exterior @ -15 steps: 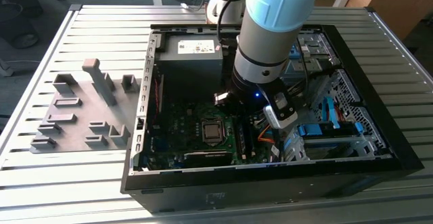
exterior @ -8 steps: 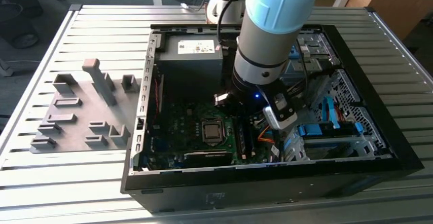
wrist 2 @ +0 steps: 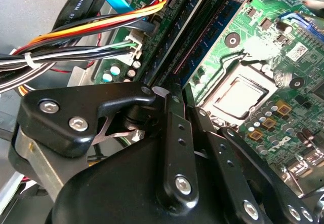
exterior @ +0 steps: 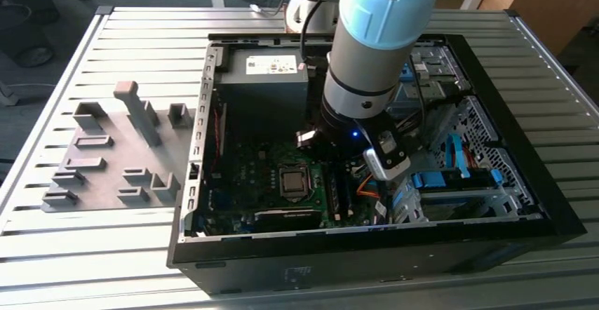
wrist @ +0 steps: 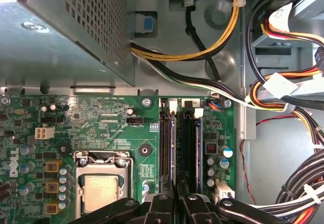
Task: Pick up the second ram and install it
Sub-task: 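Press down the second ram until it locks into place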
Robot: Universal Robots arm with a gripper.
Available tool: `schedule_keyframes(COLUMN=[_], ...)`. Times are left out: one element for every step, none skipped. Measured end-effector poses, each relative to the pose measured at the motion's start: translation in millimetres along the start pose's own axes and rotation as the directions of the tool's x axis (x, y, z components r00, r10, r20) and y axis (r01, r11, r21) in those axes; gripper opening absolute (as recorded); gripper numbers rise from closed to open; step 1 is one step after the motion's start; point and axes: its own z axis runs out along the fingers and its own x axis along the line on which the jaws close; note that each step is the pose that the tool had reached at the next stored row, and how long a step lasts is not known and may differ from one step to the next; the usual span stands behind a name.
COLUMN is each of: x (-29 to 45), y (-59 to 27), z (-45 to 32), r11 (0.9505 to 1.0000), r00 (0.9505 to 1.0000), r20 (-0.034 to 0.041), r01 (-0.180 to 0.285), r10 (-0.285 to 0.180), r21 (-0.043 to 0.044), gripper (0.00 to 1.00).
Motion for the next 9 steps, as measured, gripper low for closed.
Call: schedule_keyframes(x=[0.0,0.0,0.0,0.0,-0.1,-0.1,-0.1,-0.1,-0.1], y=[0.0,0.0,0.0,0.0,0.0,-0.1,-0.1,-0.2,-0.2], z=[0.0,0.2,0.7,1.2,1.7,2.1,2.6,3.0,3.4], r11=[1.0000,1.0000,1.0000,1.0000,1.0000,1.0000,1.0000,1.0000,1.0000], r00=[1.0000,1.0000,1.0000,1.0000,1.0000,1.0000,1.0000,1.0000,1.0000], r20=[0.0000,0.0000,0.0001,0.0002,0.0001,0.0001,0.0001,0.0000,0.0001], r01=[0.000,0.000,0.000,0.000,0.000,0.000,0.000,0.000,0.000], r10=[0.000,0.000,0.000,0.000,0.000,0.000,0.000,0.000,0.000], r21=[0.0001,0.0000,-0.0004,-0.0005,-0.0005,-0.0003,-0.0002,-0.0002,-0.0004], gripper=[0.14,0.14,0.14,0.14,0.14,0.14,0.14,0.14,0.14])
